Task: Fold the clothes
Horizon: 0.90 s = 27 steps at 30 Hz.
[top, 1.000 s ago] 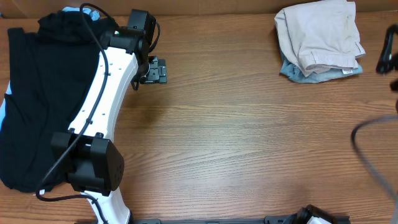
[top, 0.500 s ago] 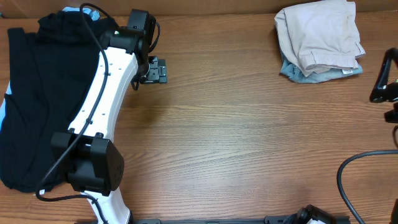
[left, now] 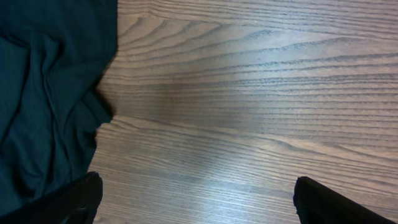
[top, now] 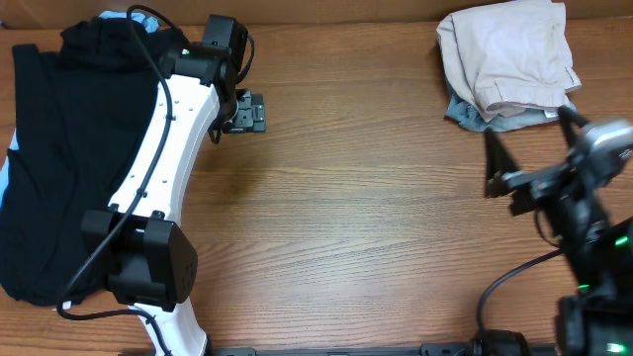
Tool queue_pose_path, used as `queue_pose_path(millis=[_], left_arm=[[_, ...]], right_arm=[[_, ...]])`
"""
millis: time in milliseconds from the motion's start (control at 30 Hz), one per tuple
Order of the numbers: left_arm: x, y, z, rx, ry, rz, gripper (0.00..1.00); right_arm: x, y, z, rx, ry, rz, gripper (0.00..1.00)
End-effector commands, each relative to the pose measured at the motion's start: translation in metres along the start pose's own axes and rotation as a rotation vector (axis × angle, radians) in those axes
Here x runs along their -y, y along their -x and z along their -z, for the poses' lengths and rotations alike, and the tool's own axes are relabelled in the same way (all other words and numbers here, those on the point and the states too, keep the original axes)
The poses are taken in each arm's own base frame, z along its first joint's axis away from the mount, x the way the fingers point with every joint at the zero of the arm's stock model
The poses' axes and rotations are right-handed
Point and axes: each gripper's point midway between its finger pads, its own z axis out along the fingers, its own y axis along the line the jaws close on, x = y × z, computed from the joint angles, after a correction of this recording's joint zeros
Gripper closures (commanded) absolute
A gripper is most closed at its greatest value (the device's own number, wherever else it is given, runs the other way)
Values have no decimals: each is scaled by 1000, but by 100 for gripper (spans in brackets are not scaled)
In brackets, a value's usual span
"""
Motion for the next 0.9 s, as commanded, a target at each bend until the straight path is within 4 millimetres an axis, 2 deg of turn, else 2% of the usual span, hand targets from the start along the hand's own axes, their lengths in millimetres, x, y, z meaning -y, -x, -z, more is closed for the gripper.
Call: queue_pose_path(millis=[0, 133, 233, 400, 667, 867], left_arm=[[-1, -1, -5, -8, 16, -11, 0], [-1, -1, -5, -8, 16, -11, 0], [-1, -1, -5, -8, 16, -11, 0], [-1, -1, -5, -8, 16, -11, 0], [-1, -1, -5, -8, 16, -11, 0], [-1, -1, -5, -8, 16, -11, 0]], right_arm=[[3, -51, -2, 9, -34, 28, 0], [0, -108, 0, 46, -28, -62, 0], [-8, -144, 6, 60, -16, -76, 0], [-18, -184, 12, 58, 0, -78, 0], [-17, -223, 15, 18, -23, -151, 0], [-18, -232, 19, -14, -26, -158, 0]])
